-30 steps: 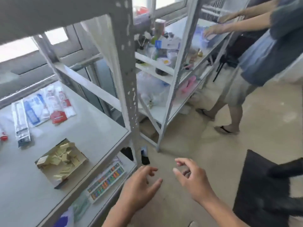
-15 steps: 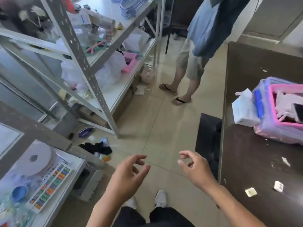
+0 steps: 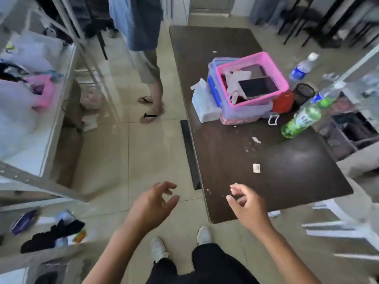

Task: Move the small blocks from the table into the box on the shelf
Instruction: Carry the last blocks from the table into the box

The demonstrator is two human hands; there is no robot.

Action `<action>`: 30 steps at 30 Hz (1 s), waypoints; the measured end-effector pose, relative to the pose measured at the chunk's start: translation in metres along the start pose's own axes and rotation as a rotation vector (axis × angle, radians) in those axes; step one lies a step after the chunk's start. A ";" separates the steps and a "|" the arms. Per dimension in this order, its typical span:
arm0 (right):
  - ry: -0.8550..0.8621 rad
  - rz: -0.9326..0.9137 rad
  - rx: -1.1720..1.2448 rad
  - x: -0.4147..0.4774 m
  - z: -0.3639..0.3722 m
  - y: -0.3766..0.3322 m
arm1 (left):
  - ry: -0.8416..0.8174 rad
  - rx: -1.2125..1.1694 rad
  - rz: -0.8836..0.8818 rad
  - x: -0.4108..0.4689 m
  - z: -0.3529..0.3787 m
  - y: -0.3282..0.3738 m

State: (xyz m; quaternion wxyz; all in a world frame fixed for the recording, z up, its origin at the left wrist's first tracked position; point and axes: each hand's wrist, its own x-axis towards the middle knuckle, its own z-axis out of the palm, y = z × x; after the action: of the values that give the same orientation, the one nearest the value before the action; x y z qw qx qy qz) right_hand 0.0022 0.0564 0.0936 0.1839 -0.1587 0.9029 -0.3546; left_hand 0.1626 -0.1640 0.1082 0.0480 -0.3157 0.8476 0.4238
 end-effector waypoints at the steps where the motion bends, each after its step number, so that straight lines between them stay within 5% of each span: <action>1: 0.026 0.038 0.012 0.004 -0.012 0.010 | -0.025 -0.001 0.028 0.007 0.012 0.014; 6: 0.052 0.200 0.033 0.048 -0.056 0.053 | -0.210 0.022 0.141 0.047 0.091 0.064; 11: -0.437 0.258 -0.242 0.118 -0.088 0.087 | -0.315 0.345 0.214 0.099 0.176 0.106; 14: -0.535 0.182 -0.317 0.160 -0.097 0.095 | -0.335 0.459 0.156 0.125 0.202 0.122; 22: -0.569 -0.069 -0.560 0.196 -0.071 0.098 | -0.250 0.365 -0.040 0.104 0.214 0.120; 30: -0.689 -0.230 -0.460 0.146 -0.015 0.046 | 0.048 0.080 -0.183 0.067 0.196 0.095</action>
State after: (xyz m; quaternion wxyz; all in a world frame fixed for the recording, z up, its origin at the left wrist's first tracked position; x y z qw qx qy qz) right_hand -0.1399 0.0363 0.0394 0.3938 -0.4045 0.8206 -0.0887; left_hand 0.0183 -0.0084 0.0251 0.0786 -0.3997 0.8324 0.3757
